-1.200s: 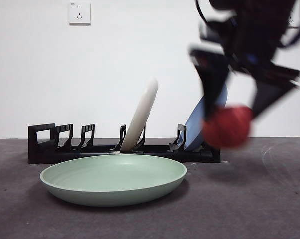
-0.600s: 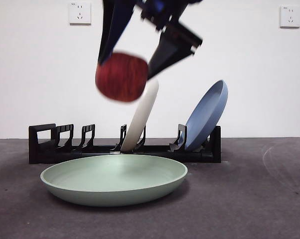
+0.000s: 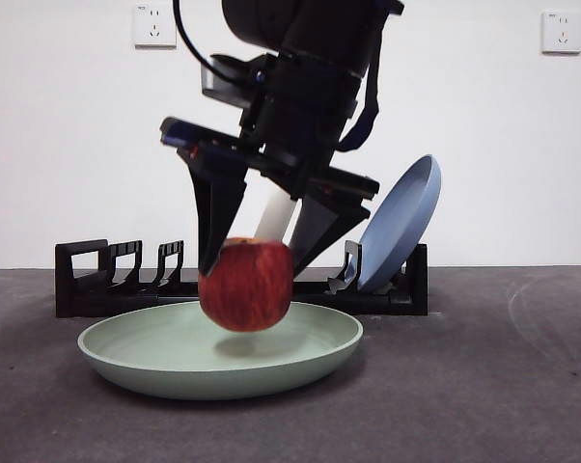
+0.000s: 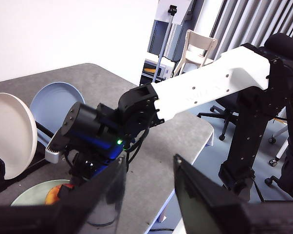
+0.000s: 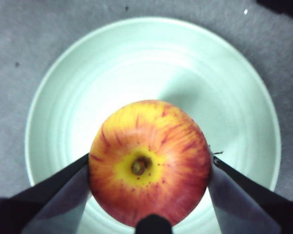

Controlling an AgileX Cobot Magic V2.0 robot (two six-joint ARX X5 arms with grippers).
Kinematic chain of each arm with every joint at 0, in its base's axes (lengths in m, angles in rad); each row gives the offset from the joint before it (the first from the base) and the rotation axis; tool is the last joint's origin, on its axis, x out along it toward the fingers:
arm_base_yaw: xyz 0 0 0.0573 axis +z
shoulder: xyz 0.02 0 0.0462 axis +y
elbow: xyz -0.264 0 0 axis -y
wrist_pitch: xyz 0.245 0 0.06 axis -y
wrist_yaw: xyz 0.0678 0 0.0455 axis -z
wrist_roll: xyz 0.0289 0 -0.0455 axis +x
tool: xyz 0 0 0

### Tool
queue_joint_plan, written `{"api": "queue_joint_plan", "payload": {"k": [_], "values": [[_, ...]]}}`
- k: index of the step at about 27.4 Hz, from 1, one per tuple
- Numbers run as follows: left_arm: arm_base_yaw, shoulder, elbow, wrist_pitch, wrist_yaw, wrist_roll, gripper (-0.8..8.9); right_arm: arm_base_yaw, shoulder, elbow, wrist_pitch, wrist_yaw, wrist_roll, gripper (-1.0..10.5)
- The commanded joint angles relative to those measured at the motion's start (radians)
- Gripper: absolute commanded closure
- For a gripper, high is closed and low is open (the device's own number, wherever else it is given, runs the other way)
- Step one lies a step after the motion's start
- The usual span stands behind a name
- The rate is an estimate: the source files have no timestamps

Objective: Take the green plate from the plate rack,put the plate on the table,take the apple from the table,put the apple in the plate

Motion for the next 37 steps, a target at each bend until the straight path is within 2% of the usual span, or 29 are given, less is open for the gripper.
{"api": "queue_joint_plan", "payload": {"k": [1, 10, 16, 21, 30, 34, 37], "values": [[-0.001, 0.005, -0.004, 0.004, -0.003, -0.006, 6.48, 0.007, 0.023, 0.000, 0.010, 0.010, 0.007, 9.6], [-0.001, 0.009, -0.004, 0.000, -0.003, -0.007, 6.48, 0.008, 0.074, 0.000, 0.008, 0.015, 0.007, 9.3], [-0.001, 0.009, -0.004, -0.004, -0.003, -0.011, 6.48, 0.008, 0.074, 0.000, 0.003, 0.015, 0.007, 6.0], [-0.001, 0.009, -0.004, -0.007, -0.003, -0.011, 6.48, 0.008, 0.074, 0.000, 0.001, 0.011, 0.016, 4.3], [-0.001, 0.010, -0.004, -0.007, -0.003, -0.013, 6.48, 0.008, 0.074, 0.092, -0.122, 0.000, 0.014, 4.3], [-0.001, 0.010, -0.004, -0.007, -0.003, -0.013, 6.48, 0.008, 0.072, 0.226, -0.266, -0.010, -0.013, 4.4], [-0.001, 0.010, -0.004, -0.007, -0.003, -0.013, 6.48, 0.008, 0.072, 0.350, -0.417, -0.062, -0.066, 4.4]]}}
